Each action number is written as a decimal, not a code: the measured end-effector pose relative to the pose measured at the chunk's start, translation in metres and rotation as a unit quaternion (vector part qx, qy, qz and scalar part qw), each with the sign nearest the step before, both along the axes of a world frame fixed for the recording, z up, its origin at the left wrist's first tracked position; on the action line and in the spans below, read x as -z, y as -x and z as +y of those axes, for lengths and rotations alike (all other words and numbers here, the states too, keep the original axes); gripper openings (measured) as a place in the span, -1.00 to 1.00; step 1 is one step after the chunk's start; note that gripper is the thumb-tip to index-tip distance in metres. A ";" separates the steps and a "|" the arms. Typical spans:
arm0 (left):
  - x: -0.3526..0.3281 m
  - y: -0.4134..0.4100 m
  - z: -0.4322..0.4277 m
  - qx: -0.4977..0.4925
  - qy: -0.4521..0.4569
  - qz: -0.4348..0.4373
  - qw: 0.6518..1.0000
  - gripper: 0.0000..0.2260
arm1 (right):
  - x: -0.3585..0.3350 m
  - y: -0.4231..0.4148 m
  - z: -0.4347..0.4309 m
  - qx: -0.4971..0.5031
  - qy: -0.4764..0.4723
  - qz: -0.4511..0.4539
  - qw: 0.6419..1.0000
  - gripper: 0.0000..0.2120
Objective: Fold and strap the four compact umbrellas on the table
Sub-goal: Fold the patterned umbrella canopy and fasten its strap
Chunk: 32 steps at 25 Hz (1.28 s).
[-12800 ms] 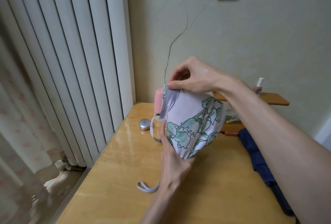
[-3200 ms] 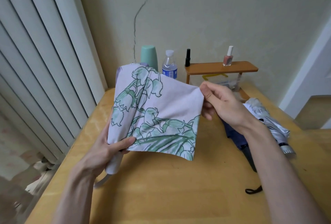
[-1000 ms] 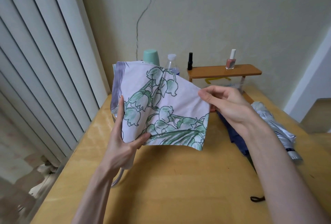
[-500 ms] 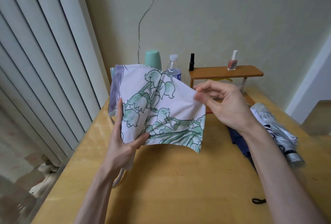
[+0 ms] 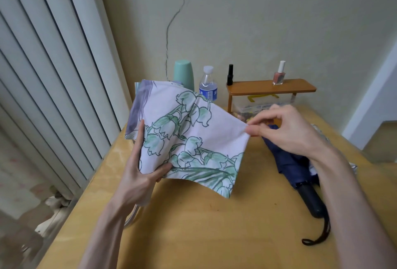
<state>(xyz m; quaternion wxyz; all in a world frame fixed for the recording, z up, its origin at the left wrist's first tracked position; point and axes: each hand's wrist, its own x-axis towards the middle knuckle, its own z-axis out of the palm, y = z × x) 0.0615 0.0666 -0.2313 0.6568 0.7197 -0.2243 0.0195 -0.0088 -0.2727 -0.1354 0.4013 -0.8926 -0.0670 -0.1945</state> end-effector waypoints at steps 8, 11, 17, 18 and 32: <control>-0.003 0.003 -0.001 -0.003 0.025 0.012 1.000 0.03 | 0.009 -0.008 0.014 -0.064 -0.033 0.073 0.995 -0.79; -0.003 0.002 -0.002 -0.013 0.025 0.000 1.000 0.03 | 0.006 -0.009 0.015 -0.032 -0.089 0.067 0.993 -0.91; -0.005 0.008 -0.026 -0.065 0.091 0.004 0.994 0.07 | 0.017 -0.023 0.046 0.020 -0.281 0.002 0.959 -0.69; -0.004 0.008 -0.030 -0.076 0.095 -0.002 0.993 0.08 | 0.022 -0.027 0.051 0.035 -0.329 0.020 0.943 -0.68; 0.000 0.009 -0.037 -0.109 0.113 0.039 0.987 0.04 | 0.032 -0.027 0.059 0.098 -0.216 0.034 0.971 -0.81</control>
